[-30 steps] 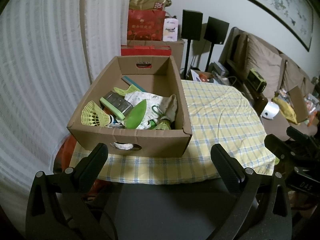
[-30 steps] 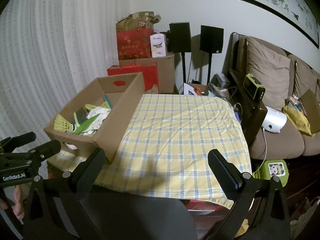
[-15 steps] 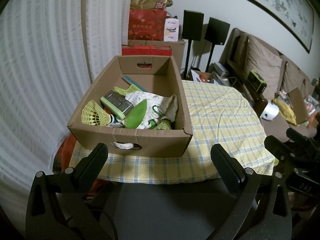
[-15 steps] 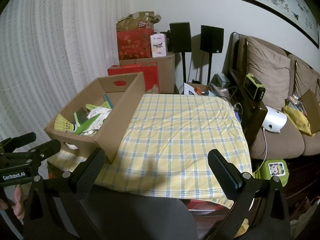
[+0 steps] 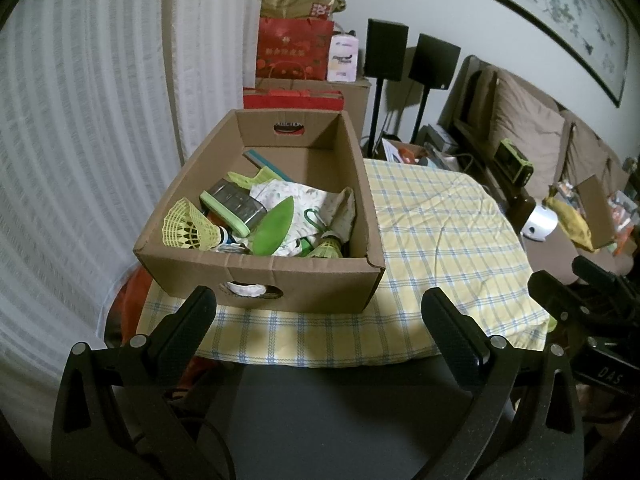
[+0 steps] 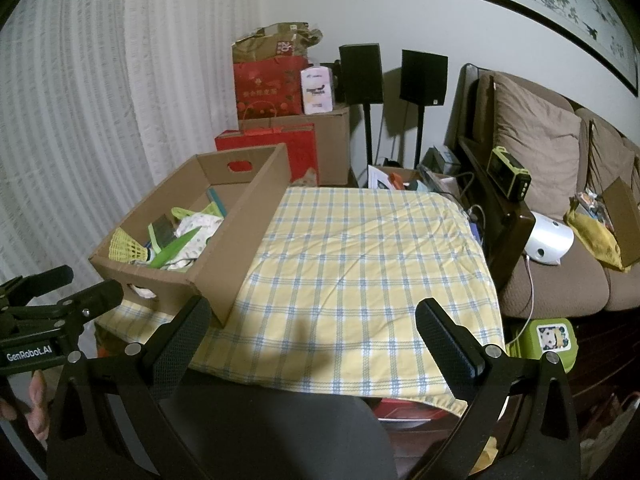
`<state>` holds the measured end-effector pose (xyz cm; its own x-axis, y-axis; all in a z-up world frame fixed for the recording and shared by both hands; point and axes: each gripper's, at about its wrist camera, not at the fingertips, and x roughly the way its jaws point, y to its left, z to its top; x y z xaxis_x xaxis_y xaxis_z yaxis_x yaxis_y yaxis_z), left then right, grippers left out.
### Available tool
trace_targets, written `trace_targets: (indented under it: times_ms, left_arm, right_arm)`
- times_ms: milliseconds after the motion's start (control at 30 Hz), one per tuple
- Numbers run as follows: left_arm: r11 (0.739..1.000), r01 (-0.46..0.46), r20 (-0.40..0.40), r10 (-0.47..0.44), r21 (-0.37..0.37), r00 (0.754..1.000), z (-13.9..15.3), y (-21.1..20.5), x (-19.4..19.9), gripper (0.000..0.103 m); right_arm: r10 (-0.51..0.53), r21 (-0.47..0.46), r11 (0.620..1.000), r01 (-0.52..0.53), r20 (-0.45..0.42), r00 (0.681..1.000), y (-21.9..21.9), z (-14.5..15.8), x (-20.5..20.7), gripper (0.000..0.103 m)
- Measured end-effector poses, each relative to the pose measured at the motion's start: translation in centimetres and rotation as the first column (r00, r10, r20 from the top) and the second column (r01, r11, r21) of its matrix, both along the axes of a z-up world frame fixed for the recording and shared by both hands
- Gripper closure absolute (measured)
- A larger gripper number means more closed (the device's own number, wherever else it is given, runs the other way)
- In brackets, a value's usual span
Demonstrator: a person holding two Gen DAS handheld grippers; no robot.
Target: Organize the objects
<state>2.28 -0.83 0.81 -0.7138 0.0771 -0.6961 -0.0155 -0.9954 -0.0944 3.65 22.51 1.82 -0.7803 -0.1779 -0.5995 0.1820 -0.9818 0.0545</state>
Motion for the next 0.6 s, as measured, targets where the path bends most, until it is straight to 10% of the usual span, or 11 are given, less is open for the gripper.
trace_targets:
  times_ms: [600]
  left_arm:
    - [1.0, -0.004, -0.019, 0.003, -0.022, 1.0, -0.06, 0.5, 0.37, 0.001]
  right_arm:
    - [0.001, -0.003, 1.0, -0.001, 0.005, 1.0, -0.16, -0.25, 0.17, 0.0]
